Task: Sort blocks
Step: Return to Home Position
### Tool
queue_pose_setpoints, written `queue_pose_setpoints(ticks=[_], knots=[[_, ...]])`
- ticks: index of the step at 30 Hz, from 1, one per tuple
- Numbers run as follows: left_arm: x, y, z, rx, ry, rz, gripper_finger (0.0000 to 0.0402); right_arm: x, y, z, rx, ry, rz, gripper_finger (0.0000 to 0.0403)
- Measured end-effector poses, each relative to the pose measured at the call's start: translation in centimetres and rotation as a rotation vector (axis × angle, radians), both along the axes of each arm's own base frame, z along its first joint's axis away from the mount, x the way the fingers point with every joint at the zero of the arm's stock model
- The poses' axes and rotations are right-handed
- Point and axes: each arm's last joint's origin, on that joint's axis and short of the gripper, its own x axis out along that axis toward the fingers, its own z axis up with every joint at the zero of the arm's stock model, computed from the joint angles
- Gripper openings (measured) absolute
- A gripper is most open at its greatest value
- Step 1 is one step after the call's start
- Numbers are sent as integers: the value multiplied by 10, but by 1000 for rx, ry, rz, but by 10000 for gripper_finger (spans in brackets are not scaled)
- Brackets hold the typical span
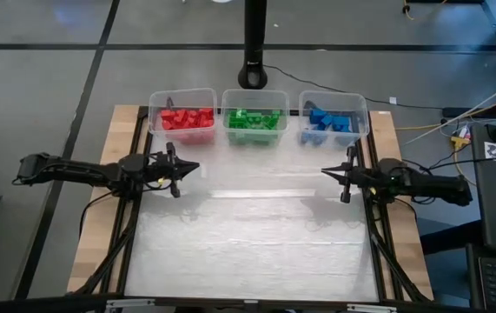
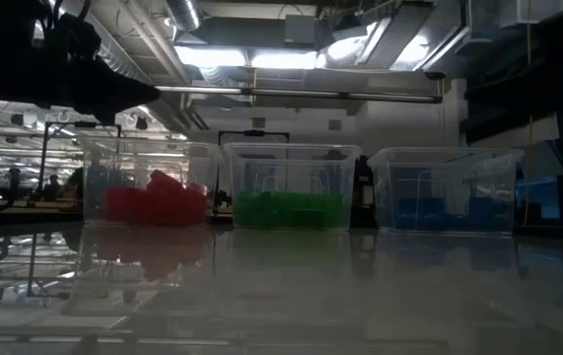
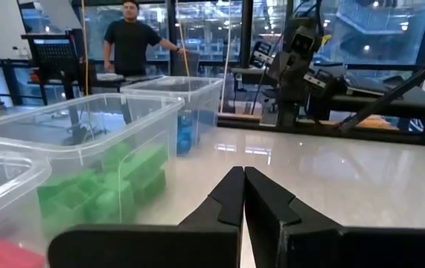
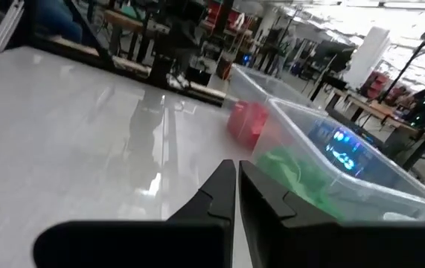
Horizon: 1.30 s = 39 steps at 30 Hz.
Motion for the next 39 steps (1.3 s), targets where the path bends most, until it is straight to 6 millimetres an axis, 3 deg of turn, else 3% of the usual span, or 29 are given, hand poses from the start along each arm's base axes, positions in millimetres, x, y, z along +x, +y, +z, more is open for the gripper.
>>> queue_pose_setpoints(ticks=[4,14,21,31,39], knots=[[-3,0,0,2,10,-1,1,3,0,-12,-1,22,-7,21],[-9,-1,-9,-36,94,0,1,8,1,-17,-32,-74,28,21],[-16,-1,-6,-39,62,0,1,8,3,-19,-33,-62,99,21],[-31,-1,0,6,-5,20,1,8,1,-18,-62,-64,51,21],[-33,-1,1,32,-16,25,1,8,1,-18,-86,-60,46,21]])
